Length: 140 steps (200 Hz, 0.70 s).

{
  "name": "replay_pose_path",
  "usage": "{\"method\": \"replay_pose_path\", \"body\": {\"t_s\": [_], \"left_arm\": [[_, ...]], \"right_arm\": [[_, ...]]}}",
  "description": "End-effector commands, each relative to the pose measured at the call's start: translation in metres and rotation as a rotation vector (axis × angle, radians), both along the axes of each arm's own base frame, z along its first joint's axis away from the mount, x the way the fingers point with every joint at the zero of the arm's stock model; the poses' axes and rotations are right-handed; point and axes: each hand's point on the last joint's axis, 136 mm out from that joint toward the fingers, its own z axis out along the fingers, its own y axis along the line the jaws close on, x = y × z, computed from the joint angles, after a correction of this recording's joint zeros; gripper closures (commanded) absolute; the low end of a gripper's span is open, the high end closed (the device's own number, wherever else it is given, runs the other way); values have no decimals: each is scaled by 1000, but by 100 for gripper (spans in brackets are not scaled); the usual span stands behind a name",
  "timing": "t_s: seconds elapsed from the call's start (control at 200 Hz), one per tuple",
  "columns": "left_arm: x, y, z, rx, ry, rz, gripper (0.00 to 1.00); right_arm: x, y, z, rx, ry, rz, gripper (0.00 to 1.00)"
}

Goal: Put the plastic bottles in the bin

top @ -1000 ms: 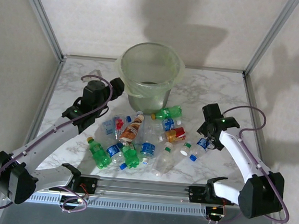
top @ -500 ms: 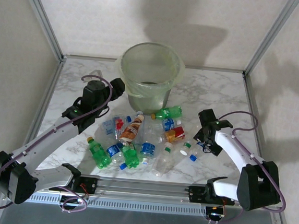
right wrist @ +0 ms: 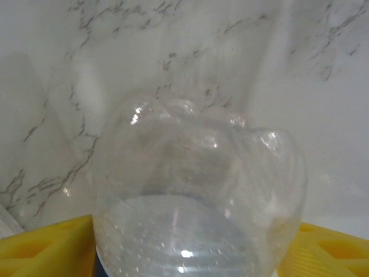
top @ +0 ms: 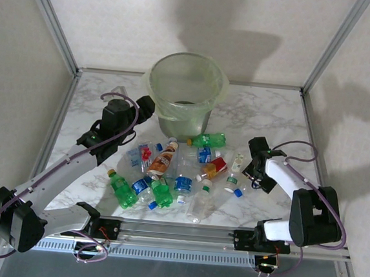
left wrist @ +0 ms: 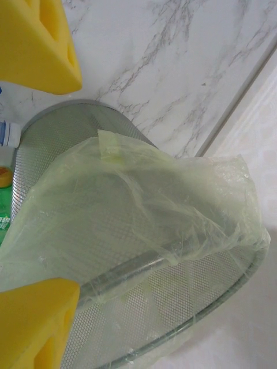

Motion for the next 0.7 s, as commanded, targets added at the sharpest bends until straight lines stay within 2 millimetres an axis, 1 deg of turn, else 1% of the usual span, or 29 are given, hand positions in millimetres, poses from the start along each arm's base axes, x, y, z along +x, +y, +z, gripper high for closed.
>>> {"method": "replay_pose_path", "body": {"t_s": [0.0,0.13,0.225,0.315,0.365,0.431,0.531,0.611,0.696], "left_arm": [[-1,-3,-1,-19,-1,-6,18],[-1,-2,-1,-24,0,0,18],[-1,-1,0,-26,-2,5,18],[0,-1,1,-26,-2,7,18],[0,0,2,-27,-2,11,18],[1,1,3,-27,-3,19,18],[1,3,5,-28,-5,30,18],[0,5,6,-34,-8,38,17],[1,7,7,-38,-9,44,17]], "right_arm": [[-1,-5,-4,-2,1,-1,29],[-2,-8,-3,-2,-10,-11,36],[-1,-11,4,-9,-30,-17,39],[2,-13,16,-19,-57,-19,41],[6,-14,27,-20,-84,-21,42],[12,-14,43,-22,-126,-24,43],[26,-14,77,-21,-206,-26,46],[42,-10,110,-3,-288,-12,47],[66,0,151,39,-400,32,48]]}}
